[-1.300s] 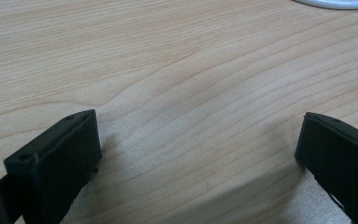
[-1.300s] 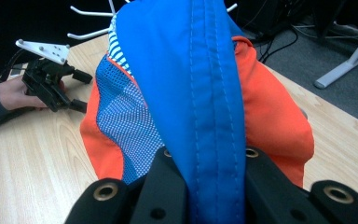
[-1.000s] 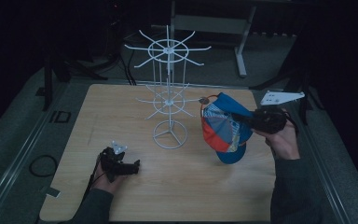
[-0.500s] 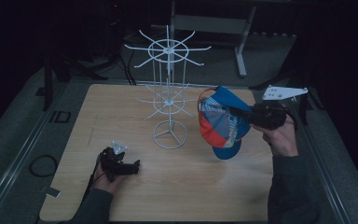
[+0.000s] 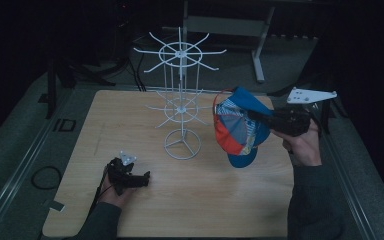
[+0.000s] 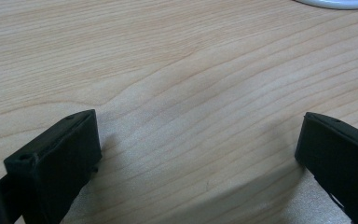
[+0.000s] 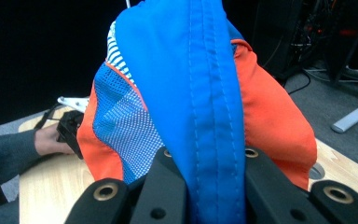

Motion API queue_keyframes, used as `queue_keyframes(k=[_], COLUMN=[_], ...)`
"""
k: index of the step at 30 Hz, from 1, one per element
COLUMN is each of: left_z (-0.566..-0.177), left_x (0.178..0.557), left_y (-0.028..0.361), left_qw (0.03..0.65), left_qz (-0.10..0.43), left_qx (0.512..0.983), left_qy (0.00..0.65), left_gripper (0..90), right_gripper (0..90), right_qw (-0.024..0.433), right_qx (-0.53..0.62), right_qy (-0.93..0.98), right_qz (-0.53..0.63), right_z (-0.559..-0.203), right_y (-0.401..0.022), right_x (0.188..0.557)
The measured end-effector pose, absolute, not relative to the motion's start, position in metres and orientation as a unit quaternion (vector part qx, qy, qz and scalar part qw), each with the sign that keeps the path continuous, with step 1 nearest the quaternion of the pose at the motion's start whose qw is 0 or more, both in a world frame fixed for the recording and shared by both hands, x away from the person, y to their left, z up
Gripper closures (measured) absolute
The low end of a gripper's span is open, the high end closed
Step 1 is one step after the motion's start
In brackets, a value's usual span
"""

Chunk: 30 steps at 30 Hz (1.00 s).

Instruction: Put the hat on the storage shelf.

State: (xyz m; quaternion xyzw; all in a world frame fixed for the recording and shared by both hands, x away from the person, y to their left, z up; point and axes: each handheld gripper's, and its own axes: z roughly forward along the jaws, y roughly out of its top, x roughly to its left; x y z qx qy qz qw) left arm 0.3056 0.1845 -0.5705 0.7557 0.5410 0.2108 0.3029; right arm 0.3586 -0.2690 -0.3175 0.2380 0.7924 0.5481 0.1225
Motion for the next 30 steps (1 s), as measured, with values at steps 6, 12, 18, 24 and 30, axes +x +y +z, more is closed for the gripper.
queue_keyframes(k=[6, 12, 18, 24, 30], left_z=[-0.571, -0.571, -0.571, -0.571, -0.571], left_x=[0.306, 0.306, 0.306, 0.306, 0.306], left_y=[0.185, 0.185, 0.184, 0.184, 0.185], left_qw=[0.303, 0.303, 0.303, 0.303, 0.303], left_qz=[0.211, 0.211, 0.211, 0.211, 0.211], left_qx=[0.756, 0.756, 0.756, 0.756, 0.756], left_qy=[0.541, 0.541, 0.541, 0.541, 0.541], left_gripper=[0.1, 0.1, 0.1, 0.1, 0.1], right_gripper=[87.9, 87.9, 87.9, 87.9, 87.9], right_qw=[0.122, 0.126, 0.127, 0.127, 0.129], right_qx=[0.235, 0.23, 0.228, 0.224, 0.222], right_qy=[0.786, 0.783, 0.78, 0.777, 0.773], right_qz=[0.558, 0.563, 0.569, 0.575, 0.58], right_z=[-0.312, -0.304, -0.299, -0.294, -0.289], right_y=[-0.27, -0.269, -0.27, -0.27, -0.27], right_x=[0.358, 0.356, 0.355, 0.354, 0.353])
